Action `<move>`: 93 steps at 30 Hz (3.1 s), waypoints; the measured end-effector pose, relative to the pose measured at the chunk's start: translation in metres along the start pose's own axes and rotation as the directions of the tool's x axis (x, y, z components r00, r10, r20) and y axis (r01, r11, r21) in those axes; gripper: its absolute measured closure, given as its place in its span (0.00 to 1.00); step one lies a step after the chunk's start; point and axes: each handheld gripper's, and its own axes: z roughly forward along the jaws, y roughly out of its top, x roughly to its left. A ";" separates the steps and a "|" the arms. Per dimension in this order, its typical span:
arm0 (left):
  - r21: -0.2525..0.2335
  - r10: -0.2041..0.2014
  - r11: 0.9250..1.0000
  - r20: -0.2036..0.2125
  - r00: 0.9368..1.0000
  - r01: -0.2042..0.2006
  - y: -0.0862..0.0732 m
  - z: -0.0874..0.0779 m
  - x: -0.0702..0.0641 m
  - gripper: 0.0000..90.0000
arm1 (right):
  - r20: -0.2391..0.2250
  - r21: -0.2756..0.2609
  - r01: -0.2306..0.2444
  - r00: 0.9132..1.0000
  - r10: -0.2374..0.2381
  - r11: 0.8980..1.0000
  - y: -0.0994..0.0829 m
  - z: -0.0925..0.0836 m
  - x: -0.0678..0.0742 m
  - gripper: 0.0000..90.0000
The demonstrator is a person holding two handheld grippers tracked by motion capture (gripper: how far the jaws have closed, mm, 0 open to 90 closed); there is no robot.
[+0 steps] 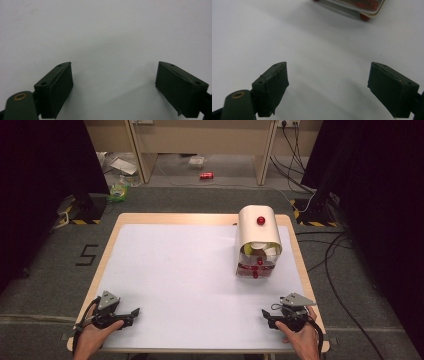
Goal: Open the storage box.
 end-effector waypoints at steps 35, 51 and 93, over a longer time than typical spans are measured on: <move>0.000 -0.005 1.000 0.005 1.000 0.005 0.000 0.000 0.001 0.15 | -0.033 -0.163 0.064 0.997 -0.071 0.984 0.062 -0.033 0.009 0.25; -0.001 -0.006 1.000 0.005 1.000 0.006 0.000 0.000 0.001 0.15 | -0.037 -0.198 0.073 0.996 -0.082 0.978 0.094 -0.040 0.012 0.31; 0.000 -0.006 1.000 0.005 1.000 0.006 0.000 0.000 0.001 0.15 | -0.018 -0.238 0.099 0.994 -0.106 0.966 0.142 -0.032 0.007 0.36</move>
